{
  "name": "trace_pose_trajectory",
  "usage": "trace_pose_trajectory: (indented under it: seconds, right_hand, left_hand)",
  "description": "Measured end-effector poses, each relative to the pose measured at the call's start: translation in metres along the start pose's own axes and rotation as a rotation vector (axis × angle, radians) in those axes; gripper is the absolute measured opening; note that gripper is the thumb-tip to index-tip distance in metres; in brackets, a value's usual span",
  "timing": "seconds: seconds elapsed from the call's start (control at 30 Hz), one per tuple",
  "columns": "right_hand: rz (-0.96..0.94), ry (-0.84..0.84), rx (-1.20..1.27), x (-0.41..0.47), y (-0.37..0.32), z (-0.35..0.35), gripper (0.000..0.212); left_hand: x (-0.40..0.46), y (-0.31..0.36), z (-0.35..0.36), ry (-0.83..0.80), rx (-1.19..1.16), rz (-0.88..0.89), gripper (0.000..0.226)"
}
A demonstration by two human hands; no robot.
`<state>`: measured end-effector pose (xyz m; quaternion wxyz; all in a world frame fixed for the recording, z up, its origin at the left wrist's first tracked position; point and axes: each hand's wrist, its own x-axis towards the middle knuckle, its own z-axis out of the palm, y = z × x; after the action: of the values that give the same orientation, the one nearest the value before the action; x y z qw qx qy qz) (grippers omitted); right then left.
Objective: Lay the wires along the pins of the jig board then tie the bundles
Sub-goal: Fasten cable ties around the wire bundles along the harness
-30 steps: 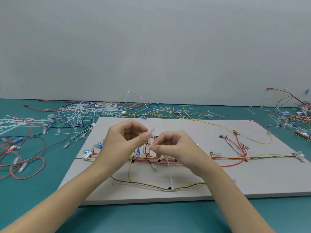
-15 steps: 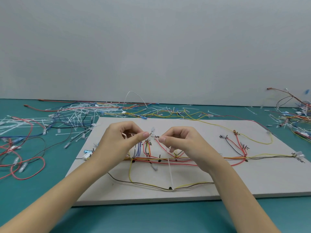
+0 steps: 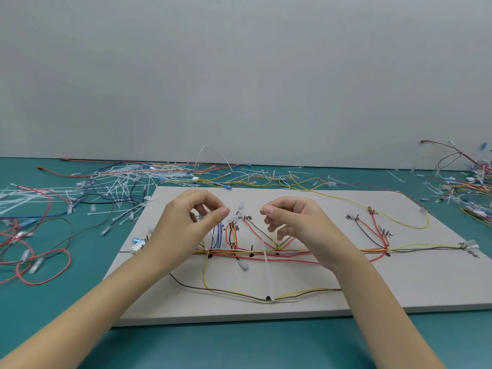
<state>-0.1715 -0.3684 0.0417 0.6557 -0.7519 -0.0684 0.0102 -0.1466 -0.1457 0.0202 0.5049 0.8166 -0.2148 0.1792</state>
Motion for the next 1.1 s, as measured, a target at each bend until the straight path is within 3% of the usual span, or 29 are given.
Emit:
trace_pose_trajectory:
  seconds: [0.13, 0.33, 0.5, 0.8, 1.1]
  right_hand:
    - [0.06, 0.171, -0.195, 0.005, 0.005, -0.014, 0.012]
    - [0.162, 0.331, -0.476, 0.009, 0.014, -0.029, 0.013]
    - [0.198, 0.281, -0.574, 0.01, 0.016, -0.025, 0.015]
    - [0.14, 0.251, -0.659, 0.011, 0.022, -0.006, 0.015]
    - [0.103, 0.183, -0.549, 0.015, 0.029, 0.004, 0.018]
  left_hand:
    - [-0.001, -0.006, 0.0, -0.008, 0.116, 0.006, 0.036]
    - [-0.003, -0.017, 0.0, -0.268, 0.342, -0.065, 0.014]
    - [-0.004, -0.017, 0.005, -0.328, 0.338, -0.114, 0.026]
    - [-0.001, -0.013, 0.002, -0.361, 0.162, -0.257, 0.026]
    - [-0.001, -0.012, 0.004, -0.353, 0.178, -0.276, 0.028]
